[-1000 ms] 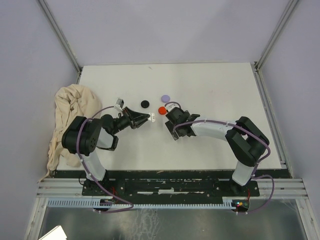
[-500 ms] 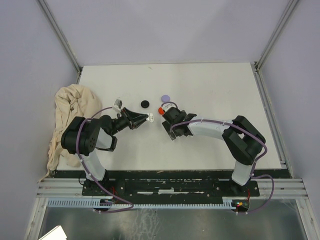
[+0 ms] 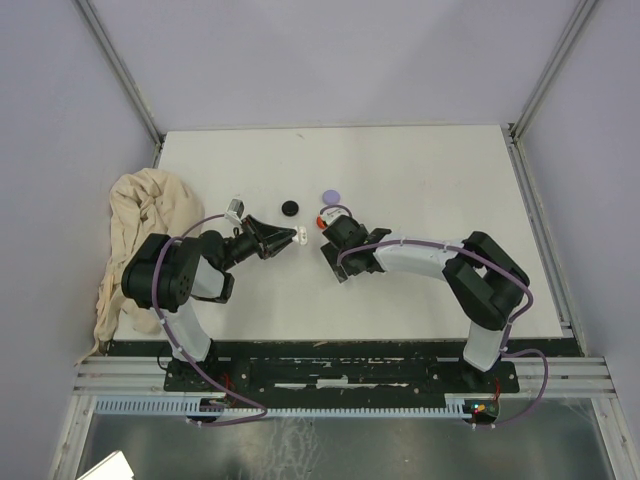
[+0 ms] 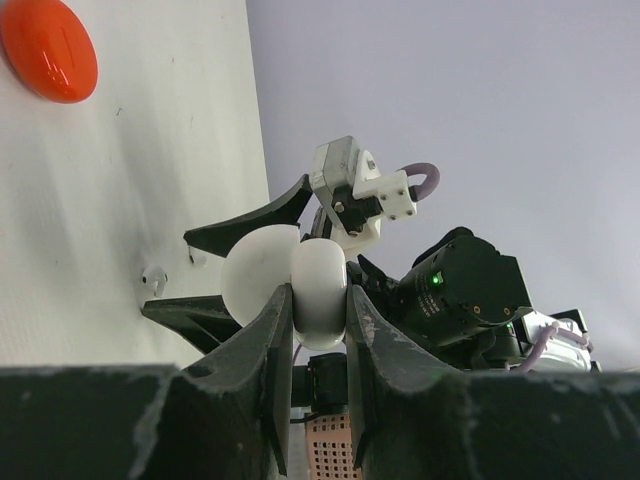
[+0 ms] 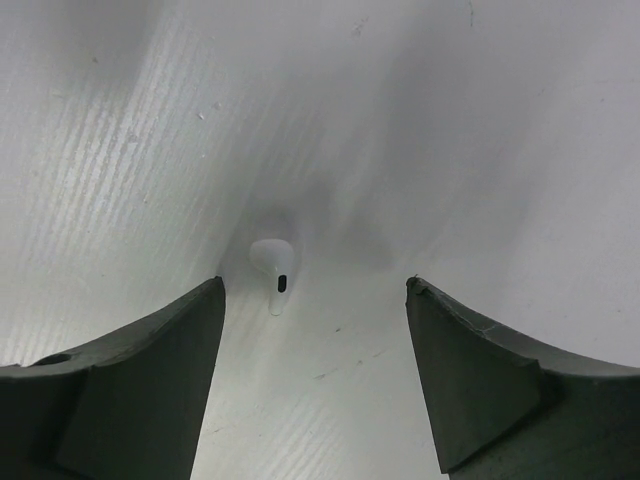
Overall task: Insert the wireless bluetooth earbuds into the charging case
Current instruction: Pick up the earbud from the center of the board.
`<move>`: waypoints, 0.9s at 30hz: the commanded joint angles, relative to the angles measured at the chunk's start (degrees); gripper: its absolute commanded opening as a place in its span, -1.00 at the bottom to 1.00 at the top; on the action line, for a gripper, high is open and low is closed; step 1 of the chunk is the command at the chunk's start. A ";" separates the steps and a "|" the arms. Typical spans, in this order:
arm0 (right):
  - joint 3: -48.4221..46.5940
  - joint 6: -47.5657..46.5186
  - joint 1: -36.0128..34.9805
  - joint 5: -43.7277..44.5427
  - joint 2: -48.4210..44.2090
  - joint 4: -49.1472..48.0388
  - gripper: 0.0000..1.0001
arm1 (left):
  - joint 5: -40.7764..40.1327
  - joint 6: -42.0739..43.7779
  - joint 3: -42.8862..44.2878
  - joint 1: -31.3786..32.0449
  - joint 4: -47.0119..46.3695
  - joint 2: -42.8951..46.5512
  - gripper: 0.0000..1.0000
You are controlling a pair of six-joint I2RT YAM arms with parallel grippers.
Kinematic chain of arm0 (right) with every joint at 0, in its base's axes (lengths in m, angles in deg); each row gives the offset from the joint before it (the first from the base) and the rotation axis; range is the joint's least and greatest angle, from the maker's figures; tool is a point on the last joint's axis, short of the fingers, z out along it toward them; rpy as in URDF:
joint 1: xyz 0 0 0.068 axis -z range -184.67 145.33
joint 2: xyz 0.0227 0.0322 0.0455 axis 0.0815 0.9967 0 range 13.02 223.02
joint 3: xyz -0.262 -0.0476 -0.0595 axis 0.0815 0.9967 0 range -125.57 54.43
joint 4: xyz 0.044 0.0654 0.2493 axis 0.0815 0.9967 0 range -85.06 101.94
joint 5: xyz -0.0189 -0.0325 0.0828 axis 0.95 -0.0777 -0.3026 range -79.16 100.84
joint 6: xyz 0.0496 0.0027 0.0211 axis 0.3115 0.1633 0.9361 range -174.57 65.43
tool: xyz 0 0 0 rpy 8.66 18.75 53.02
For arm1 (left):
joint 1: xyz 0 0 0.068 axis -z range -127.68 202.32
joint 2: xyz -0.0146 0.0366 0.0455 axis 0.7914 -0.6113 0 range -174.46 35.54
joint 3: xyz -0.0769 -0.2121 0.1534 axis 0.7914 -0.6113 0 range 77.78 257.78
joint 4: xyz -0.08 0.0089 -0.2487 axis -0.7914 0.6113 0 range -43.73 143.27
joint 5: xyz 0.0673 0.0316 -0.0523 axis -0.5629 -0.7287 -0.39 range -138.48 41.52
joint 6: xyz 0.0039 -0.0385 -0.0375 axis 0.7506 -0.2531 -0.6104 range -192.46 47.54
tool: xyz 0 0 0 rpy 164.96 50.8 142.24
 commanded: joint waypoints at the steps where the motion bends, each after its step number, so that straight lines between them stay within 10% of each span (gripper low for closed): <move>1: -2.23 2.32 -0.29 -1.34 1.17 -1.93 0.58 | 1.77 -1.18 -0.30 -0.42 -5.82 1.82 -0.94; 27: -4.21 6.42 0.22 -1.09 4.08 -2.03 -0.17 | 2.06 -1.36 -0.72 -1.13 -6.14 2.16 -0.94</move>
